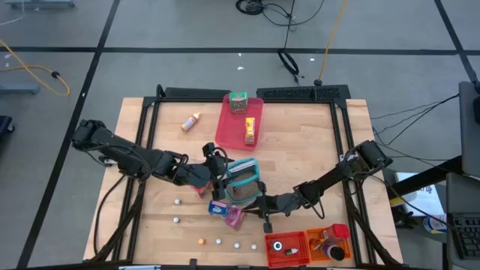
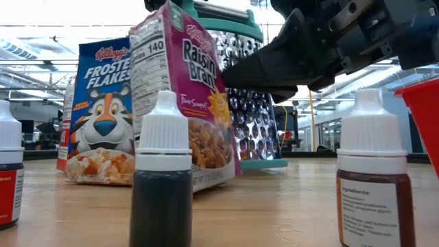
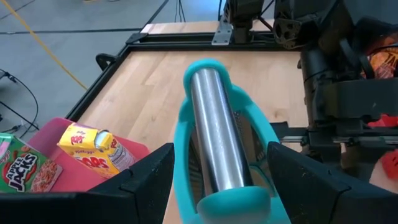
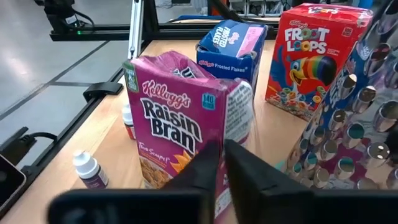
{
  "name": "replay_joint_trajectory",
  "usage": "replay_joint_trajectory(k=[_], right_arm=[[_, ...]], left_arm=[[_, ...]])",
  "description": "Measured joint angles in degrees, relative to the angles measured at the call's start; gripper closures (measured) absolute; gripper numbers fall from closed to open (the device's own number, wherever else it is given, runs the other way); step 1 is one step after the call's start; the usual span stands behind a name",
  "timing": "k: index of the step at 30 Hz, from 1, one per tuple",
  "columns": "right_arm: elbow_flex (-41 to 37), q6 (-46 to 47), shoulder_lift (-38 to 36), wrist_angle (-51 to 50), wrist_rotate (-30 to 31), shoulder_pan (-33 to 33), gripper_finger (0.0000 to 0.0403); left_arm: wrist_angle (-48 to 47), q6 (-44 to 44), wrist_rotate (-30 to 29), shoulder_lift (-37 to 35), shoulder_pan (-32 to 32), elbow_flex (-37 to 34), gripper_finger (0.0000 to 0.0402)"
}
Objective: Pick & Place Kitchen Items
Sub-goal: Put the purple cereal box into the pink bin, then put the blue cereal box into the pink bin
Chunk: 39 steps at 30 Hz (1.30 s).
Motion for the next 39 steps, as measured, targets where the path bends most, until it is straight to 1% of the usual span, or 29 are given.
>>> replay_joint_trajectory(k=[1, 8, 12, 15, 17, 19, 23, 25, 27, 32, 34, 36, 39], right_arm=[[0.0, -0.4, 0.0, 0.0, 0.0, 0.0, 0.0395], [0.0, -0.5, 0.0, -0.7, 0.0, 0.0, 0.0401], [0.0, -0.2, -0.3, -1.3, -0.2, 0.2, 0.038], [-0.2, -0.3, -0.4, -1.6, -0.3, 0.4, 0.0361], [-0.4, -0.3, -0.4, -1.7, -2.0, 0.5, 0.0348], [-0.4, -0.3, -0.4, -1.6, -4.5, 0.5, 0.0335], [-0.4, 0.1, -0.4, -1.5, -6.2, 0.5, 0.031], [-0.4, 0.2, -0.7, -1.7, -6.1, 0.5, 0.03], [-0.4, -0.1, -1.0, -1.6, -6.1, 0.5, 0.0293], [-0.4, -0.3, -1.0, -1.6, -6.1, 0.3, 0.0284], [-0.4, -0.2, -1.0, -1.6, -6.1, 0.3, 0.0285], [-0.4, -0.2, -1.0, -1.6, -6.1, 0.3, 0.0287], [-0.4, -0.2, -1.0, -1.5, -6.1, 0.3, 0.0288]], left_arm=[[0.0, 0.0, 0.0, 0.0, 0.0, 0.0, 0.0144], [0.3, -0.3, -0.1, -0.1, 0.0, 0.1, 0.0144], [-0.3, 0.0, 3.5, -0.1, -0.9, 0.1, 0.0144], [0.2, 0.0, 5.5, -0.1, -3.5, 0.1, 0.0144], [0.5, -0.8, 6.5, -0.2, -5.7, 0.1, 0.0144], [0.5, -3.2, 6.5, -0.2, -8.1, 0.1, 0.0144], [0.5, -12.3, 6.0, -0.2, -12.6, 0.2, 0.0144], [0.4, -16.4, 3.7, -0.2, -14.6, 0.2, 0.0144], [-0.2, -18.6, 0.1, -0.2, -16.2, 0.2, 0.0144], [-1.6, -18.7, -8.7, -0.2, -17.1, 0.2, 0.0144], [-1.7, -17.5, -10.0, -0.2, -16.4, 0.2, 0.0144], [-2.3, -17.0, -9.8, -0.2, -15.1, 0.2, 0.0144], [-5.6, -18.8, -10.1, -0.2, -12.9, 0.3, 0.0144]])
